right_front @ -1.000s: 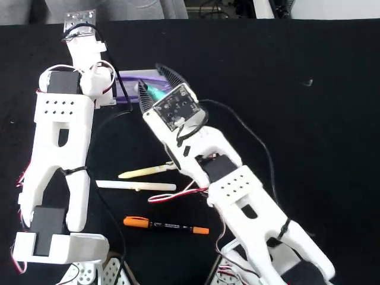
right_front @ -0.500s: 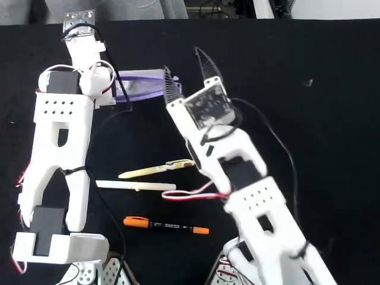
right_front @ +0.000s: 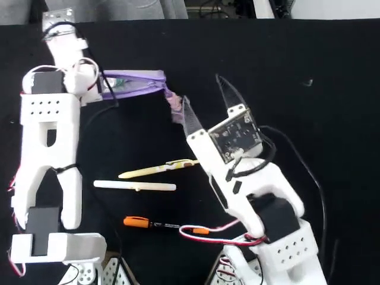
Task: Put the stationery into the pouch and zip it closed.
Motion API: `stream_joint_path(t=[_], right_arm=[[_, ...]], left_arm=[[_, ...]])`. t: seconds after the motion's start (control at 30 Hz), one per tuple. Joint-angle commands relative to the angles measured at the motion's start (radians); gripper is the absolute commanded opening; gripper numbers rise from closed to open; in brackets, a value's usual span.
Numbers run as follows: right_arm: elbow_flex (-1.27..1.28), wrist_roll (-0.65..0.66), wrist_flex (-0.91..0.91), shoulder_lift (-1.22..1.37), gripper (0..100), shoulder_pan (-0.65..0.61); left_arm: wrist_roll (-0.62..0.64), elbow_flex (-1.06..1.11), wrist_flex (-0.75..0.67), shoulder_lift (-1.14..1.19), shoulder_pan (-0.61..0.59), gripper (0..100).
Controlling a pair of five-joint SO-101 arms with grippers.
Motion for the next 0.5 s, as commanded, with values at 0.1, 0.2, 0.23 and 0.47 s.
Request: stream_joint_path(t=[0.1,0.2,0.23,0.47], right_arm=[[-0.038,-0.051,0.255,-0.018,13.6,0.06],[0.018,-0.143,0.27,-0.012,14.6,0.161],[0.041,-0.161,0.245,0.001,16.2,0.204],[0.114,-0.195,0.11,0.283,22.1,0.255]], left_arm=[[0.015,-0.019,-0.021,-0.009,-0.025,3],[0.015,-0.019,-0.021,-0.009,-0.024,3],[0.015,-0.019,-0.021,-0.009,-0.024,3],[0.015,-0.019,-0.021,-0.009,-0.024,3]])
